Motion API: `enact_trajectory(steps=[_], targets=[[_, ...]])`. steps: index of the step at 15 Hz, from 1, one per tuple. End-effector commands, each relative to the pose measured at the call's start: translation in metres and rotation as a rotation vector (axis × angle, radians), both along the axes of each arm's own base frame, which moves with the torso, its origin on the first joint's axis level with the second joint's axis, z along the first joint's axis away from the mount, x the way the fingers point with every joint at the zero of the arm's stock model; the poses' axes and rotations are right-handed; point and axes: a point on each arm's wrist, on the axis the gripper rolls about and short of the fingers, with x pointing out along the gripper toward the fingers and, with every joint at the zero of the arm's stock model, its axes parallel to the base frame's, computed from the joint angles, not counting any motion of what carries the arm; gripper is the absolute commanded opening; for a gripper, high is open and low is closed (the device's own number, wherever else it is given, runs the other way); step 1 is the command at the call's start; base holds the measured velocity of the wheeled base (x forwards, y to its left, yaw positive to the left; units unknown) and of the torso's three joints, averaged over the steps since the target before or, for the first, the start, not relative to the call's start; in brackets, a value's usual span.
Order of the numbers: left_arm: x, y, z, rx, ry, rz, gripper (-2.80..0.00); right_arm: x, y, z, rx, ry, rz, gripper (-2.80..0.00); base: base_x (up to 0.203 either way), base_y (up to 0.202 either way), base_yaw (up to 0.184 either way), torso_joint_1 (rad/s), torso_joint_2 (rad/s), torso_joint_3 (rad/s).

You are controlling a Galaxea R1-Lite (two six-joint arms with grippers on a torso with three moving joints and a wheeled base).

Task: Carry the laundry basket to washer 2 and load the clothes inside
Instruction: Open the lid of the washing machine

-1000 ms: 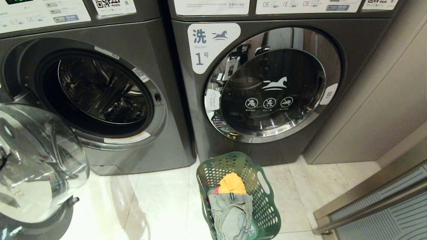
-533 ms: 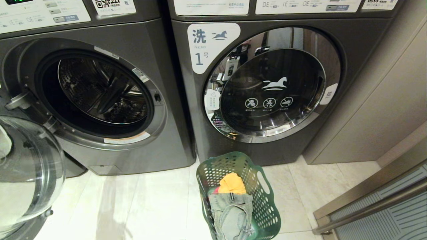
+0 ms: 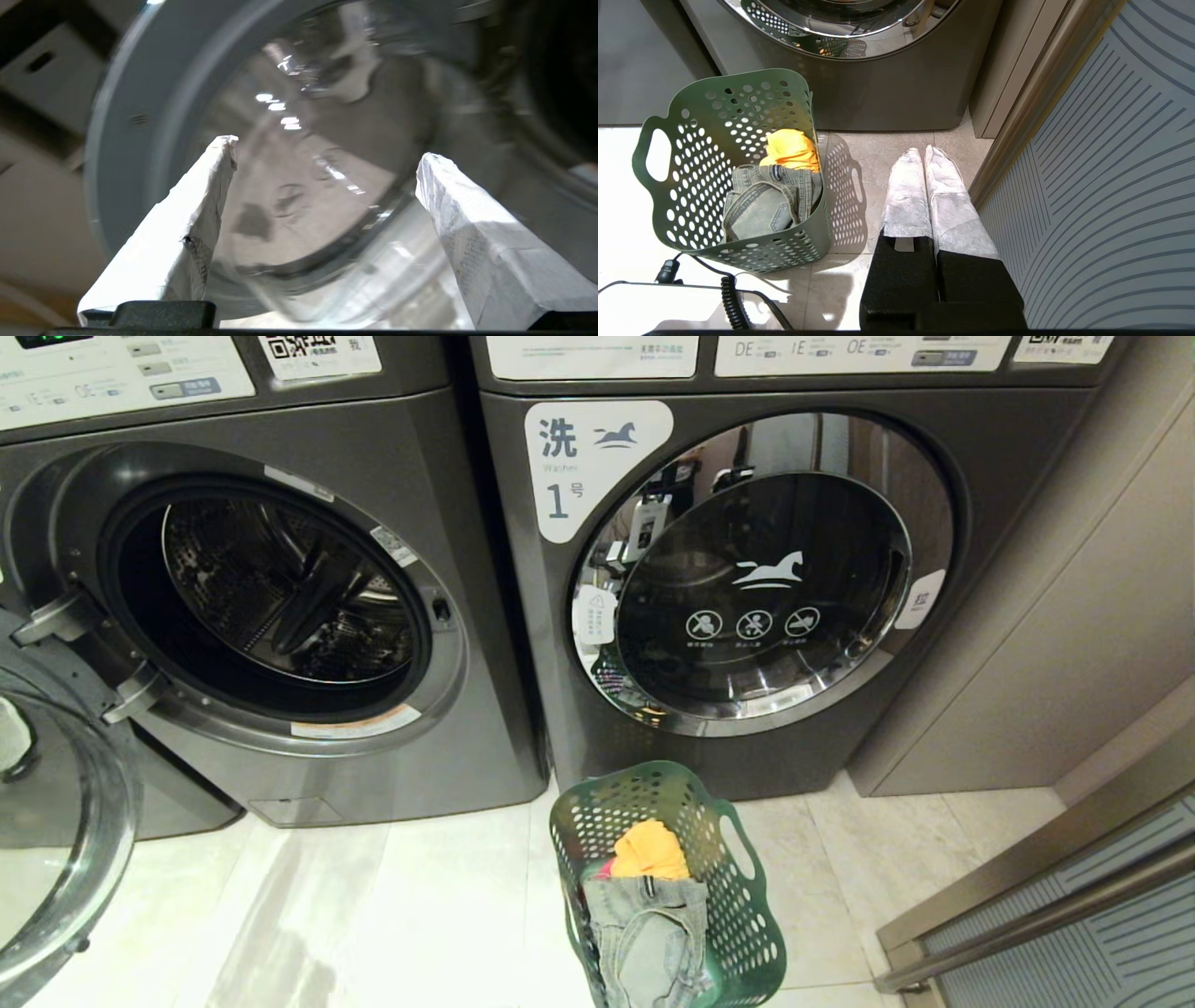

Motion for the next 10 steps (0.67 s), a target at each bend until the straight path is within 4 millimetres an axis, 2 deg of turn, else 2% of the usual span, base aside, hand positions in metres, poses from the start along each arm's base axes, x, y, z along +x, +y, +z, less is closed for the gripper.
enact_trajectory(steps=[1,4,5,7,10], targets=[[0.014,-0.031,0.01,0.016,-0.058,-0.154,0.0,0.0,0.0,0.0,-0.001,0.001,0.002,-2.8,0.0,0.0,0.0,0.0,0.0,0.0],[0.025,-0.054,0.003,-0.017,-0.06,-0.258,0.0,0.0,0.0,0.0,-0.001,0.001,0.001,-2.8,0.0,0.0,0.0,0.0,0.0,0.0],[0.026,-0.059,0.003,-0.02,-0.066,-0.271,-2.8,0.0,0.0,0.0,-0.001,0.001,0.001,-2.8,0.0,0.0,0.0,0.0,0.0,0.0],[0.03,-0.073,0.002,-0.035,-0.082,-0.341,-2.8,0.0,0.0,0.0,-0.001,0.001,0.001,-2.8,0.0,0.0,0.0,0.0,0.0,0.0],[0.033,-0.104,-0.008,-0.081,-0.06,-0.495,-2.8,0.0,0.0,0.0,-0.001,0.001,0.001,-2.8,0.0,0.0,0.0,0.0,0.0,0.0]])
